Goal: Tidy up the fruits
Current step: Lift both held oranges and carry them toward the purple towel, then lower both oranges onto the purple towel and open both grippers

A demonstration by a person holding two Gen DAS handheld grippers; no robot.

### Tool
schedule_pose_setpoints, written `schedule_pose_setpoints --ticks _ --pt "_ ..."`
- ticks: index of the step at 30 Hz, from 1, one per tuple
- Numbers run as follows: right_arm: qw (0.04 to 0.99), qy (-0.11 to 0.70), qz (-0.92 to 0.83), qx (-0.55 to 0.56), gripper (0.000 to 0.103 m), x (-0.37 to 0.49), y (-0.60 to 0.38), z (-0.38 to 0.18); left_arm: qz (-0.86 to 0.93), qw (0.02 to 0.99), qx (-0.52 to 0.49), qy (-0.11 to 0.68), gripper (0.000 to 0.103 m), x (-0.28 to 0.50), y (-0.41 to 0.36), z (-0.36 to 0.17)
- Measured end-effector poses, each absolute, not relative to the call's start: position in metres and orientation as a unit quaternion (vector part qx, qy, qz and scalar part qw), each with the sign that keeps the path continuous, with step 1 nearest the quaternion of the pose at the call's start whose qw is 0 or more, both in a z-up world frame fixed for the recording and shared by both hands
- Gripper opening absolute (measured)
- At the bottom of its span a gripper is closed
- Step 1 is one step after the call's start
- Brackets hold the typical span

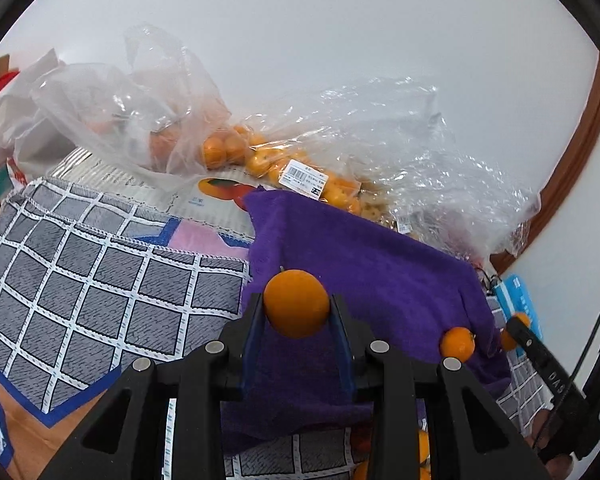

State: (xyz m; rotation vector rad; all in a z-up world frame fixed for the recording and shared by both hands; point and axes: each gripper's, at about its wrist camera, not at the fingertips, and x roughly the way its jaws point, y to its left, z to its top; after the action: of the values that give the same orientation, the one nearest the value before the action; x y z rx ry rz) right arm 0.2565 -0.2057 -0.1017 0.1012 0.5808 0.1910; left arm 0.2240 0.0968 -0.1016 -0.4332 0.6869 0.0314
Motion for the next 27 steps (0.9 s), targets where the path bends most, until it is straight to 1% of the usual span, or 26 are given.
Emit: schedule_pose_setpoints --ticks 14,21,27 --pt "0.942 0.322 0.077 0.045 0.033 0.266 -0.212 -0.114 -0.024 0.911 -0.227 0.344 0.031 0.232 0.085 -0.118" --pt "0.930 0.354 0.067 0.070 0.033 0.276 -0.221 -0.126 -0.024 0.911 -0.205 0.357 0.031 0.236 0.071 -0.125" --pt "0.923 0.373 0.064 0.067 0.033 0.281 -0.219 -0.135 -0.018 0.912 -0.189 0.363 0.031 0.237 0.067 -0.129"
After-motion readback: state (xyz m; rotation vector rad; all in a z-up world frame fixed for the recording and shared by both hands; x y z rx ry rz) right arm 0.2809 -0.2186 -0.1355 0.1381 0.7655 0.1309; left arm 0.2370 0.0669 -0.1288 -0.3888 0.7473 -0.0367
